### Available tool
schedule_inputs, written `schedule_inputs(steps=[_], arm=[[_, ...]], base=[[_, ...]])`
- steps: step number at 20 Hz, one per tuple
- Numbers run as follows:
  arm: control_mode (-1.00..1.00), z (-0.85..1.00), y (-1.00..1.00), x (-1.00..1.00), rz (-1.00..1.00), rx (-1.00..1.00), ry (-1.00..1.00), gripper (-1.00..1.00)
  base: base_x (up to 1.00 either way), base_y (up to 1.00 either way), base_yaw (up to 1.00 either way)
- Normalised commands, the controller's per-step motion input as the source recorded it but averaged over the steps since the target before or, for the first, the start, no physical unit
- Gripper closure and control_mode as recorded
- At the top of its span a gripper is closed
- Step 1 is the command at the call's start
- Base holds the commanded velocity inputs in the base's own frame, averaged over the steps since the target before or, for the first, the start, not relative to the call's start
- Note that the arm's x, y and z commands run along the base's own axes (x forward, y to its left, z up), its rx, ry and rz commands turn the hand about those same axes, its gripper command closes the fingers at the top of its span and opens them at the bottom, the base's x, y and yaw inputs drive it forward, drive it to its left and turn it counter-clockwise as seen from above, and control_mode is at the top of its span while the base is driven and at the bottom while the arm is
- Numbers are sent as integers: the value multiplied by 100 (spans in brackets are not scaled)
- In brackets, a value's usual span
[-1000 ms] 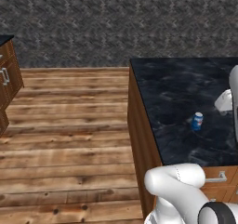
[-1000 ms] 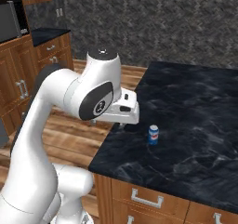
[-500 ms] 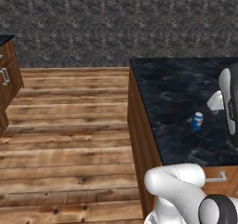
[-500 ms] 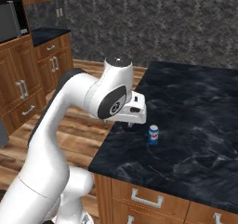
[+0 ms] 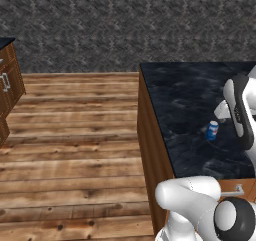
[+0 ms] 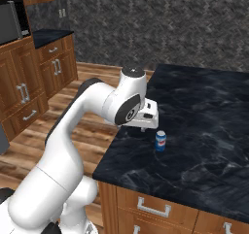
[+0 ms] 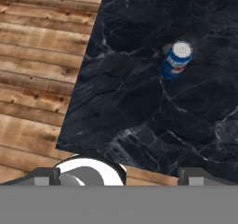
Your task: Pick the can, beer from the counter and place them in the open cabinet.
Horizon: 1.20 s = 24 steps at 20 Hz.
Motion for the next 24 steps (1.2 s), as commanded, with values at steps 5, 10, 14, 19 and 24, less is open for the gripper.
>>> schedule_inputs(steps=[5,10,14,19,24], arm=[[-100,-25,-27,44,-4,-3,0,-100],[-100,-17,-9,40,-20,-1,0,-100],[-100,-6,0,37,-29,0,2,-100],[-100,-36,-33,30,-13,0,0,-100],[-100,-37,-19,36,-2,-1,1,-100]], base=[[0,0,0],[0,0,0],[0,0,0],[0,0,0],[0,0,0]])
